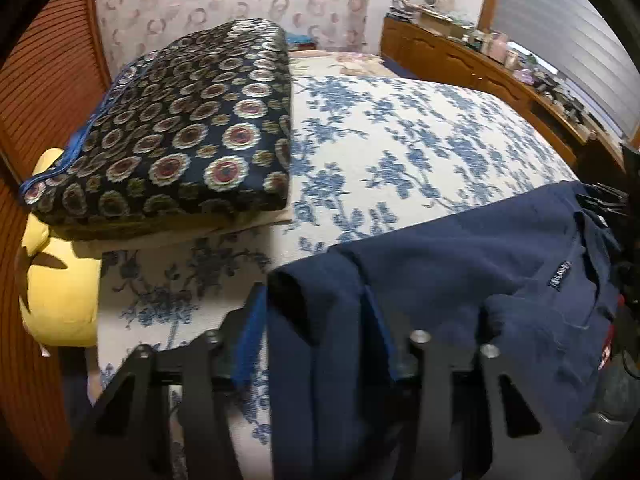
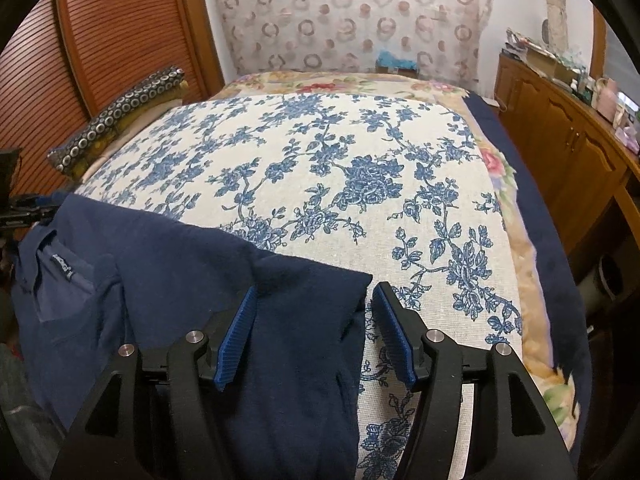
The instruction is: Fold small clothes
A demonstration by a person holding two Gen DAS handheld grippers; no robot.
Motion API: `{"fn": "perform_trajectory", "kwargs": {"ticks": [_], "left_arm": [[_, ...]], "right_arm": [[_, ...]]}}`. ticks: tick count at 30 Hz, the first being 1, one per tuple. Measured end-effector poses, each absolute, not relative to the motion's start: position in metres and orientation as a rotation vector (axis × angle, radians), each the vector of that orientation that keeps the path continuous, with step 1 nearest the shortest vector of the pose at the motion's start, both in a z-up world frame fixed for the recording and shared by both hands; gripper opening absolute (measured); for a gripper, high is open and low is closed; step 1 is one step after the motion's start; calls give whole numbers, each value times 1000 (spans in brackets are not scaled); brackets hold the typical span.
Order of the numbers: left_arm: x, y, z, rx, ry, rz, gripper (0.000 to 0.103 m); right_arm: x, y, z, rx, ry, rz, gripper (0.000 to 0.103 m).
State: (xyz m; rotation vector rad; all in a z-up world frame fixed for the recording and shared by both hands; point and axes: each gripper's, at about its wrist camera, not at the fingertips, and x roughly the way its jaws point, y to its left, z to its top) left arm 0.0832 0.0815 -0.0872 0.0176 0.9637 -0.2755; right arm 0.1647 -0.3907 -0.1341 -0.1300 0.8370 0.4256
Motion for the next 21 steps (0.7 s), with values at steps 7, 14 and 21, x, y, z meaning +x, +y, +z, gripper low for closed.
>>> {"fn": "perform_trajectory", "kwargs": {"ticks": [7, 14, 21], "left_arm": [[72, 76, -84, 7, 912, -300, 12], [45, 94, -53, -117, 790, -312, 11], [3, 100, 1, -155, 632, -331, 10]], "right_arm": [[160, -382, -132, -152, 853, 490, 35], [131, -380, -98, -128, 769, 576, 12], [80, -379, -10, -95, 566, 646, 11]]}}
